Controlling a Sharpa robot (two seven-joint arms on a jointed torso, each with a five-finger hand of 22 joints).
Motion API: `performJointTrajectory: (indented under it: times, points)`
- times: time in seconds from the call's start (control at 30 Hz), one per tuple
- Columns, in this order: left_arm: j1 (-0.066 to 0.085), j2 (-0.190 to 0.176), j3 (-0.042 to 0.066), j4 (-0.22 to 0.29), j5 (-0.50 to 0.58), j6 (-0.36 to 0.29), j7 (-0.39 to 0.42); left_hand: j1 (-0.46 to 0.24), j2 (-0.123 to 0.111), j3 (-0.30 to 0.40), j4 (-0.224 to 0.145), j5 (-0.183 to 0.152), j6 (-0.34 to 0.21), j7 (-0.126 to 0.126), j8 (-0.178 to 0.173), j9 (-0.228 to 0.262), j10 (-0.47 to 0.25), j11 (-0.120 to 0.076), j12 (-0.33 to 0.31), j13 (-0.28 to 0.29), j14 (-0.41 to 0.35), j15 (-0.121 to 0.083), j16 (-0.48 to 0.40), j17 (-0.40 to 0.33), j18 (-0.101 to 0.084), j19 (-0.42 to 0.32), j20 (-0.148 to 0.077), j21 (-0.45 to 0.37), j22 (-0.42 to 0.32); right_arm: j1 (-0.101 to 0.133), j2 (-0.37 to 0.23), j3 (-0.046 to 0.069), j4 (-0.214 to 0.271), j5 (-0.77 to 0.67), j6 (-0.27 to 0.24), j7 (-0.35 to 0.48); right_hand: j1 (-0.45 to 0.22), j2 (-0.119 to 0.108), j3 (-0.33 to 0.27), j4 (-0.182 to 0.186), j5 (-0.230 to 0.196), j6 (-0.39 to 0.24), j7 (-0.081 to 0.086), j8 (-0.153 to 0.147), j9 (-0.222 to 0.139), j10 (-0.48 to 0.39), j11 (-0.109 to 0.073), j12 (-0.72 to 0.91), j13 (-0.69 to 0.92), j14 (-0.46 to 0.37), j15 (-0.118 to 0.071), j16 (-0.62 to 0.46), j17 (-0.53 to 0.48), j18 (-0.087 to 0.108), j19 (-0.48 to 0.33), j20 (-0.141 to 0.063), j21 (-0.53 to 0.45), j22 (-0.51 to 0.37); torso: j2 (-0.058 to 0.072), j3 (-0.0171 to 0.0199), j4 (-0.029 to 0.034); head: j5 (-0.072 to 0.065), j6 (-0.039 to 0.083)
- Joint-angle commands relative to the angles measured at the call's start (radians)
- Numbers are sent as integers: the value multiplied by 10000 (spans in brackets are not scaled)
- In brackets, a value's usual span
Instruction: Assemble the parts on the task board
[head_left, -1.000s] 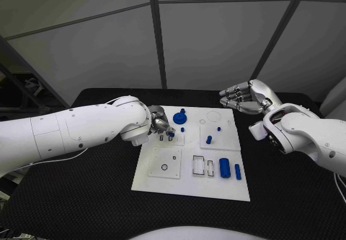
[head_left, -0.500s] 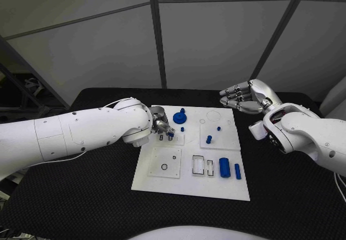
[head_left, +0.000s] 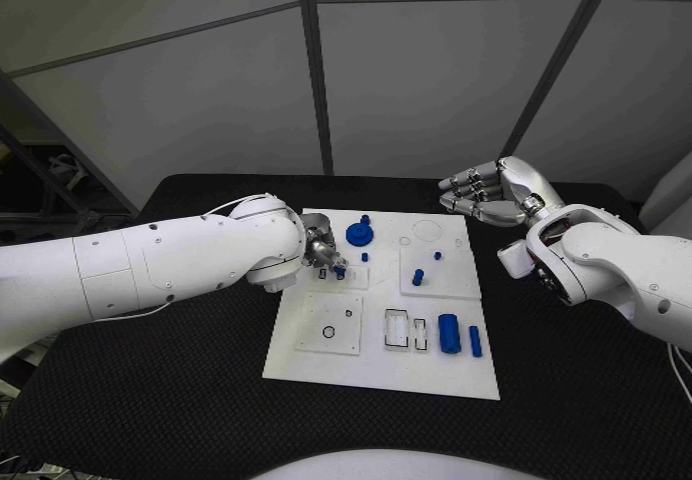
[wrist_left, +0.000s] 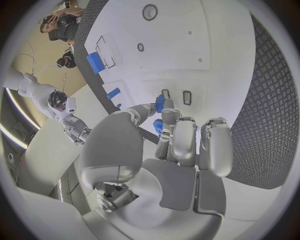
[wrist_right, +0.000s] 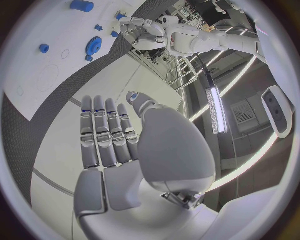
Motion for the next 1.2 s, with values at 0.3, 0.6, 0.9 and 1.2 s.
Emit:
performJointTrajectory:
  times: [0.3, 0.6, 0.9, 1.2]
  points:
    - [-5, 45, -23, -45, -291, 516, -121, -84, 49, 1816, -1779, 48, -10, -59, 64, 15, 413, -308, 51, 8, 206, -98, -16, 4, -196, 303, -66, 70, 508, 19, 23, 9, -12, 26, 134, 55, -126, 32, -15, -18, 160, -32, 65, -56, 1, -5, 36, -64, -11, -45, 35, 4, -48, 112, 82, -7, -97, -58, 3, -2, 8, 36, -26]
    - [-7, 68, -103, -85, -340, 608, -134, -91, 42, 1820, -1786, 51, -11, -60, 72, 17, 419, -308, 62, 18, 205, -98, -18, 1, -196, 303, -66, 70, 508, 19, 30, 9, -17, 26, 144, 59, -129, 32, -14, -20, 187, -32, 66, -55, 1, -6, 36, -64, -10, -45, 35, 5, -57, 112, 92, -6, -111, -70, 4, 0, 5, 36, -57]
    - [-7, 87, -151, -89, -392, 769, -118, -100, 33, 1822, -1792, 51, -13, -61, 80, 19, 424, -309, 67, 21, 206, -98, -17, 3, -196, 304, -67, 71, 510, 19, 33, 9, -16, 26, 160, 62, -136, 33, -14, -20, 211, -31, 67, -54, 1, -5, 37, -63, -10, -44, 36, 5, -65, 112, 100, -6, -124, -81, 1, -1, 9, 35, -84]
    - [-7, 98, -159, -97, -396, 936, -103, -257, -23, 1722, -1791, 22, 0, -102, 192, 48, 550, -330, 234, 158, 213, -100, -14, 7, -201, 311, -67, 84, 538, 19, 30, 9, -9, 26, 162, 61, -153, 35, -15, -16, 257, -21, 67, -48, 4, -2, 37, -60, -9, -40, 36, 7, -82, 113, 120, -5, -150, -104, 2, -1, 7, 27, -97]
